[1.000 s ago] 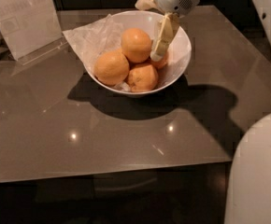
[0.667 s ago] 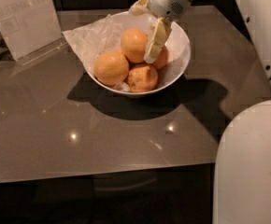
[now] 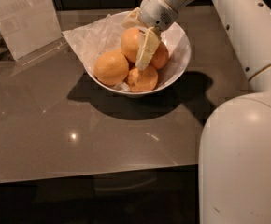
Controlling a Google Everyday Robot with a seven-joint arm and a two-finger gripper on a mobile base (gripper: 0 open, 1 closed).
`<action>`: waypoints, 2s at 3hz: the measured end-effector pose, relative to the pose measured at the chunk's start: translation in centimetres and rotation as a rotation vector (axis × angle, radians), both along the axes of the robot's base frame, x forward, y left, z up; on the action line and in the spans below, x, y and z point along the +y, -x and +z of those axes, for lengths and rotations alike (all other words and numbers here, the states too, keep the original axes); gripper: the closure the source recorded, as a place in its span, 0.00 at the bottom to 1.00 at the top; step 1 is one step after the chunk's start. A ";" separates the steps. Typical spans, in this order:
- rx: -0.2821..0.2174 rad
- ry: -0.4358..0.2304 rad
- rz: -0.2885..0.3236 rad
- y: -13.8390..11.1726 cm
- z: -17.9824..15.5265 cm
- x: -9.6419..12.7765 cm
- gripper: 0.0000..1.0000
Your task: Pick orange from white bowl
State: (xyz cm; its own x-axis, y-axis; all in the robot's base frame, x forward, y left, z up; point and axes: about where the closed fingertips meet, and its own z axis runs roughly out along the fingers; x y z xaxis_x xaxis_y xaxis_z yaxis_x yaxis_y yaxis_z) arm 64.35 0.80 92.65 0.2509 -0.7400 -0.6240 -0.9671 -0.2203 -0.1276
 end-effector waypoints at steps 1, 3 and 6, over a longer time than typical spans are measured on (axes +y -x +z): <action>0.001 0.000 0.000 0.0 0.0 0.0 0.19; 0.001 0.000 0.000 0.0 0.0 0.0 0.65; -0.036 -0.064 0.008 0.8 1.2 0.4 1.00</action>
Offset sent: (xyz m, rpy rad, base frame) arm 0.0001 0.0002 -0.0003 0.0002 0.0006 0.0003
